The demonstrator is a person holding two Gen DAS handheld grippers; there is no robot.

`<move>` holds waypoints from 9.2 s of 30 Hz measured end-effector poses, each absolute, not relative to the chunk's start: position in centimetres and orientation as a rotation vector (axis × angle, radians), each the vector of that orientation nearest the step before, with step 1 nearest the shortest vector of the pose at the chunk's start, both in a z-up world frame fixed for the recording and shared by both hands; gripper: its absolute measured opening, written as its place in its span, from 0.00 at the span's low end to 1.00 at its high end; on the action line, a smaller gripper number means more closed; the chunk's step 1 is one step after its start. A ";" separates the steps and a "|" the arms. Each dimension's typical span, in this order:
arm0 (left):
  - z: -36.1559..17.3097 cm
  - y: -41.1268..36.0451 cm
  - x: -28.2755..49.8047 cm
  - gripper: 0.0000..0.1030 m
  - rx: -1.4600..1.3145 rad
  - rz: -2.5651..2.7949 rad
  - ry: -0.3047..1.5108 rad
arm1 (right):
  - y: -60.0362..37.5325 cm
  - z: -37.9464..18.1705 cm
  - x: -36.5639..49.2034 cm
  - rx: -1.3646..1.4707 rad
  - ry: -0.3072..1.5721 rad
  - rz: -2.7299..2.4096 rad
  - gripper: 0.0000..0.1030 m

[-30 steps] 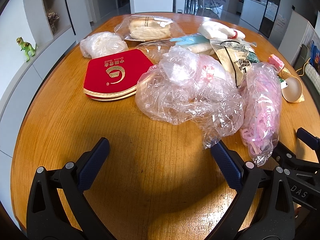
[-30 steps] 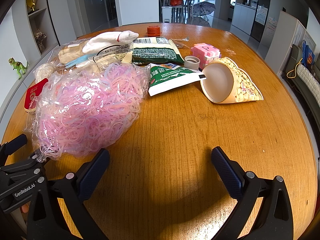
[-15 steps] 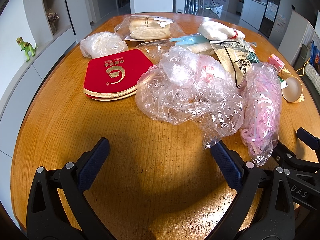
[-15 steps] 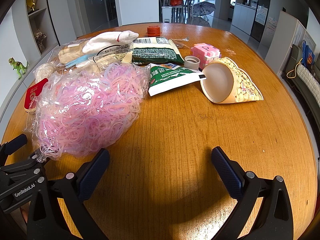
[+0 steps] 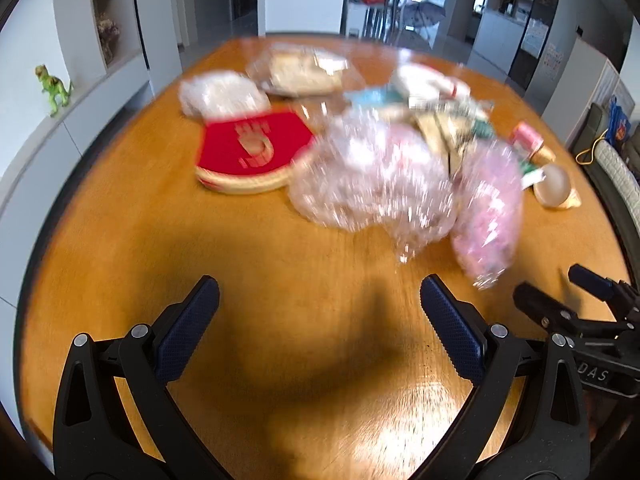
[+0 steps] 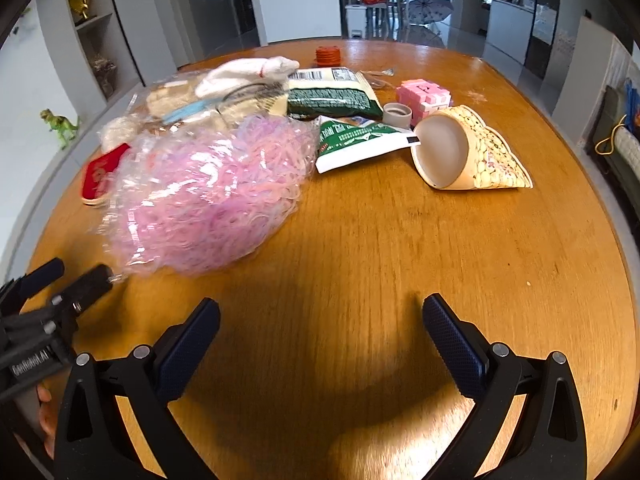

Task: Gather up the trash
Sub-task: 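Grasp the clear bag with red print with the left tool while the right tool grasps the pink rubber-band bag, then carry both held bags over the black trash bag and open both tools, then move both open tools back over the table, then grasp the red China Gold box with the left tool while the right tool grasps the white tissue, then carry the box and tissue over the black trash bag and open both tools, then move both open tools back over the table, then grasp the crumpled clear bag with the left tool while the right tool grasps the bread bun bag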

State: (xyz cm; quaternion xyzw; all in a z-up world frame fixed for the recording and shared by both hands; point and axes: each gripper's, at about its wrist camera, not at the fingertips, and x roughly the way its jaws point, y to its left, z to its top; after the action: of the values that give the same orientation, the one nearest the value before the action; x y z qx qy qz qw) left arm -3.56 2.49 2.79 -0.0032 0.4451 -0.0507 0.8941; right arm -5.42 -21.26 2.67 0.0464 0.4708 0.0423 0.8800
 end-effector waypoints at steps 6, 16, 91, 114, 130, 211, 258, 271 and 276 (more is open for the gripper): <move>6.1 4.1 -1.2 0.94 0.020 -0.064 0.930 | -20.9 7.0 -4.2 0.122 1.021 0.229 0.94; 7.0 5.0 0.4 0.94 -0.063 -0.090 0.949 | -18.0 4.9 3.2 0.283 1.184 0.160 0.73; -0.9 41.7 -42.0 0.94 -0.605 0.832 0.924 | 28.0 5.8 -24.7 -0.339 1.097 1.166 0.65; 7.9 21.4 -16.1 0.94 -0.125 0.233 0.917 | 0.8 11.6 -5.9 -0.035 1.017 0.668 0.70; 5.6 8.6 4.3 0.94 0.123 -0.104 0.999 | -13.2 9.9 9.5 0.056 1.051 0.312 0.70; -1.7 42.3 -42.0 0.94 -0.602 0.748 0.933 | 31.7 4.6 -26.0 -0.414 1.124 1.211 0.70; 7.5 16.7 -3.0 0.94 -0.113 0.100 0.988 | -3.9 8.6 11.3 0.040 1.081 0.406 0.82; 6.1 13.2 9.5 0.94 0.006 0.067 1.057 | -3.4 5.5 24.4 0.075 1.236 0.389 0.90; 5.0 12.7 13.8 0.94 -0.010 0.058 1.084 | -3.5 4.0 26.9 0.116 1.284 0.371 0.97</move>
State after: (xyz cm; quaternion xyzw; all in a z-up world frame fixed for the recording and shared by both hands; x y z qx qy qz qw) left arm 13.81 12.74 5.01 -0.0047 0.5156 0.0277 0.8564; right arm 26.90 -3.53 4.01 0.0537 0.5947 0.1720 0.7835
